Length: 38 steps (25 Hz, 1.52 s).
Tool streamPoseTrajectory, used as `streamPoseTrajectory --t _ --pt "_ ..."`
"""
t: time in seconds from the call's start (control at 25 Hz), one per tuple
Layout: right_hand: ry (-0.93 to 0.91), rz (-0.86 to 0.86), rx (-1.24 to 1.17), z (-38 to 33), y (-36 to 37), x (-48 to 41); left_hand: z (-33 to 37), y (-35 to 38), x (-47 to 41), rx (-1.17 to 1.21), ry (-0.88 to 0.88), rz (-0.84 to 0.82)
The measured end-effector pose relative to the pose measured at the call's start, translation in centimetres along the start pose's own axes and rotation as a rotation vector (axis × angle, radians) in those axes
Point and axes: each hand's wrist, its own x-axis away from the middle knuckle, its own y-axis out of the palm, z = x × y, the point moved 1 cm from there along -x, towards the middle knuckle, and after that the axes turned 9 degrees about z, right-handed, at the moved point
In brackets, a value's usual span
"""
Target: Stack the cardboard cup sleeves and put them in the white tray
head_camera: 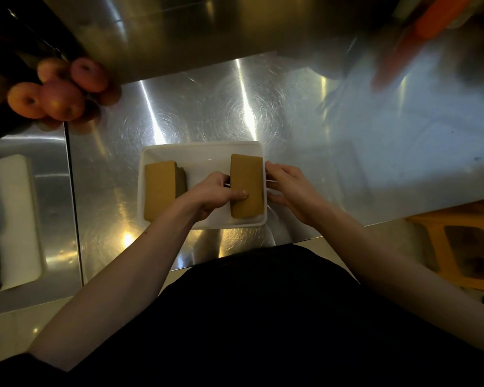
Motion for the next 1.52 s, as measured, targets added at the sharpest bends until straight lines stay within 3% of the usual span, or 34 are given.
streamPoseTrajectory --t 1.12,1.52 --pt "-0.055 -0.071 0.065 -1.9 -1.1 -2.1 3.3 4.2 1.2 0.573 0.007 0.193" --pt "-0.226 -0.085 0.336 -2.2 -1.7 -2.0 2.7 3.5 1.3 0.638 -0.040 0.217"
